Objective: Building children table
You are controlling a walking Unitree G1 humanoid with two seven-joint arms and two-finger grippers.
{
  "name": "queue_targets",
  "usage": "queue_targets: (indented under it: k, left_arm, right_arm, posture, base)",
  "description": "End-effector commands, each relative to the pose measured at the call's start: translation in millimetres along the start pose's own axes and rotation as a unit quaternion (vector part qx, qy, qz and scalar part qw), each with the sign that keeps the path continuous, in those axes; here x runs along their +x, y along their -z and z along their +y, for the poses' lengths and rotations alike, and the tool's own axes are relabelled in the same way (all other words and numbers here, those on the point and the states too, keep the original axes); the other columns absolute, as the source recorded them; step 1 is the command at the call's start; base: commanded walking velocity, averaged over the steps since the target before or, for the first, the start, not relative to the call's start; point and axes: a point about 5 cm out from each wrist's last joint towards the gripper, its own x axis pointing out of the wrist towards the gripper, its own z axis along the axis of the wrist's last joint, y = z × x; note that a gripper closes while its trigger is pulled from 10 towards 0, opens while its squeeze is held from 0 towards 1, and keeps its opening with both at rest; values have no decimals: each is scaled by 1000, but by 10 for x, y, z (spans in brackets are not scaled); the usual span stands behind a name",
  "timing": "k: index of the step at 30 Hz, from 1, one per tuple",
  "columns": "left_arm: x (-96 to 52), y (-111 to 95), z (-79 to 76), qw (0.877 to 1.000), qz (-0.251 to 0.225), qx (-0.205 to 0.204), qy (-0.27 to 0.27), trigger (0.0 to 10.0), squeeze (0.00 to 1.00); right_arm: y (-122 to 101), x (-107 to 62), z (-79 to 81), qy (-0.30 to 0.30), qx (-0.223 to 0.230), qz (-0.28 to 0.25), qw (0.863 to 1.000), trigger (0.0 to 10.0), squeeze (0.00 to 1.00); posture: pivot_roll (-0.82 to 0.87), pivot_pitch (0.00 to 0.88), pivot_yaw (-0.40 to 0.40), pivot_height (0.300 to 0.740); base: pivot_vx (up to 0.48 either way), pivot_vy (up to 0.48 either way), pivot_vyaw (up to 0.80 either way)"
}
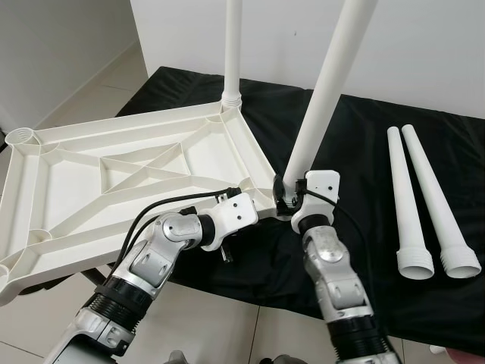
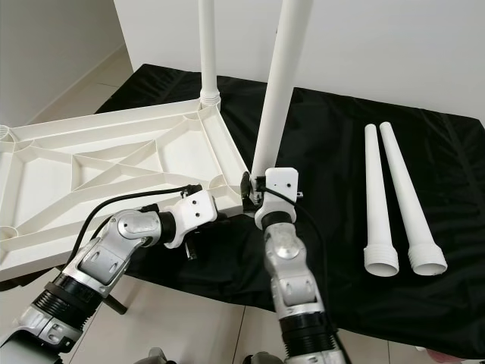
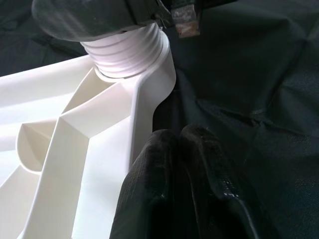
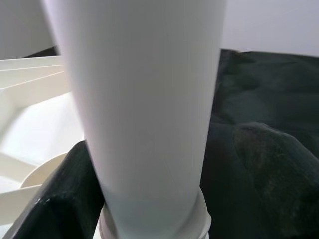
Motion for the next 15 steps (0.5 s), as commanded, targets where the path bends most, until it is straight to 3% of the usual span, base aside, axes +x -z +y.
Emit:
queue_targets:
  k: [1,8,10,15]
  left_arm:
    - [17,-39,-9,1000,-5,6,7,10000,0]
    - [37,-51,-29,1000,-8,7,10,10000,0]
    - [37,-51,-29,1000,-8,7,10,10000,0]
    - [43,-46,-44,1000,-8,5,12,10000,0]
  right_arm:
    - [36,18,-56,-5,12,8,1000,10000,0]
    - [89,103,-138,-134,5,22,991,10000,0]
    - [89,103,-138,-134,5,22,991,10000,0]
    - [70,161,-195,-206,-22,19,978,10000,0]
  posture:
    - [-47,30,4,740]
    - [-50,21,3,740]
    - [-50,21,3,740]
    - [-51,16,1,740]
  base:
    - [0,0,0]
    - [0,0,0]
    - [0,0,0]
    - [0,0,0]
